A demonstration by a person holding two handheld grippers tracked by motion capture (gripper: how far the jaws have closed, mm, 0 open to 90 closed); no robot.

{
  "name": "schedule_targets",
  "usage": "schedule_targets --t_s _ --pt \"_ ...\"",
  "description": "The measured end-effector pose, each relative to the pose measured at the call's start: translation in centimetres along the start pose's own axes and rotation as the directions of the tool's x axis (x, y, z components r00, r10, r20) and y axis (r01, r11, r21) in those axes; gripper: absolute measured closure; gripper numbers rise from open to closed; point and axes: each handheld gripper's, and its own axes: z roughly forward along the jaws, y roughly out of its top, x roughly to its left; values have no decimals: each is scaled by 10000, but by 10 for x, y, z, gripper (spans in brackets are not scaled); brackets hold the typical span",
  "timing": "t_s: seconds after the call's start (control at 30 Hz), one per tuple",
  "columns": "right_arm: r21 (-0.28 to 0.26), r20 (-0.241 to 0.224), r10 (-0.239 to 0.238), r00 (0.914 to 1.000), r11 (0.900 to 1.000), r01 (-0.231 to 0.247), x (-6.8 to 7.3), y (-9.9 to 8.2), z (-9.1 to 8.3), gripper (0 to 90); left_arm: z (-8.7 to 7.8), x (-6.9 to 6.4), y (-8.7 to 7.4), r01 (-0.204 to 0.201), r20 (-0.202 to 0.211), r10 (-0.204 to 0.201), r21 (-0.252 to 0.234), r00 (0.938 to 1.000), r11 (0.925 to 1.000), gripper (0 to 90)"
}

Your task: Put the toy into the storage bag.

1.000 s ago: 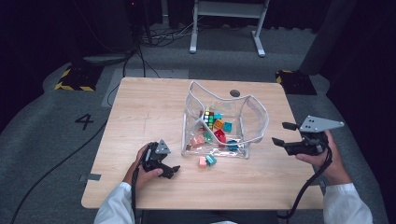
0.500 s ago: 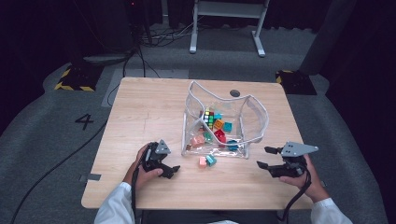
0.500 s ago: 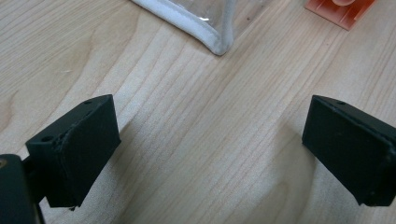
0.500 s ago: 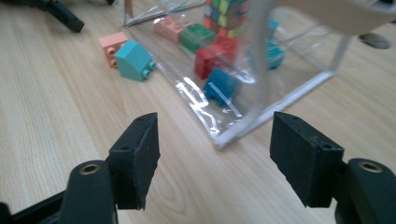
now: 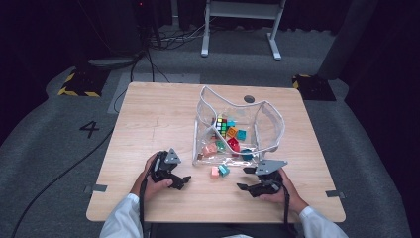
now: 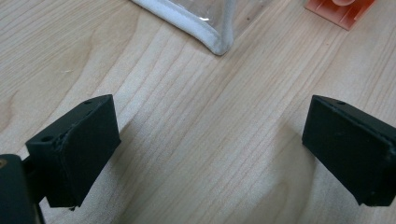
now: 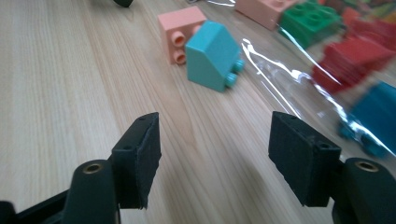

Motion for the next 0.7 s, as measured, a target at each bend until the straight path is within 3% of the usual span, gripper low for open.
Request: schedule_targets --t_s 0.07,0.13,0.2,0.27,0.33,0.47,0.6,0.63,0.7 --pt "-186 -31 -438 9990 9989 437 2 5 13 345 0 0 0 -8 -2 8 -9 10000 10000 40" --pt "-172 -91 -494 9987 9986 492 4 9 23 346 0 0 0 -8 2 8 -13 10000 10000 40" --pt "-116 -58 -414 9991 9991 413 4 12 30 364 0 0 0 -21 -24 21 -14 10000 10000 40" --pt "-68 110 -24 9999 10000 24 7 15 35 365 0 0 0 5 -46 -5 3 10000 10000 40" --pt "-157 208 -422 9989 9990 426 5 18 39 361 1 0 0 15 92 -15 -42 10000 10000 40" --pt "-203 281 201 9994 9996 -196 5 24 45 358 0 0 0 -12 -21 12 -9 10000 10000 40" --pt "-409 489 187 9986 9990 -167 4 29 50 358 0 0 0 0 -1 0 -7 10000 10000 40" --pt "-439 536 -77 9985 9990 100 3 30 52 357 0 0 0 -12 -21 12 -12 10000 10000 40" --pt "-349 626 -137 9979 9993 160 5 31 54 371 0 0 0 1 0 -1 -9 10000 10000 40"
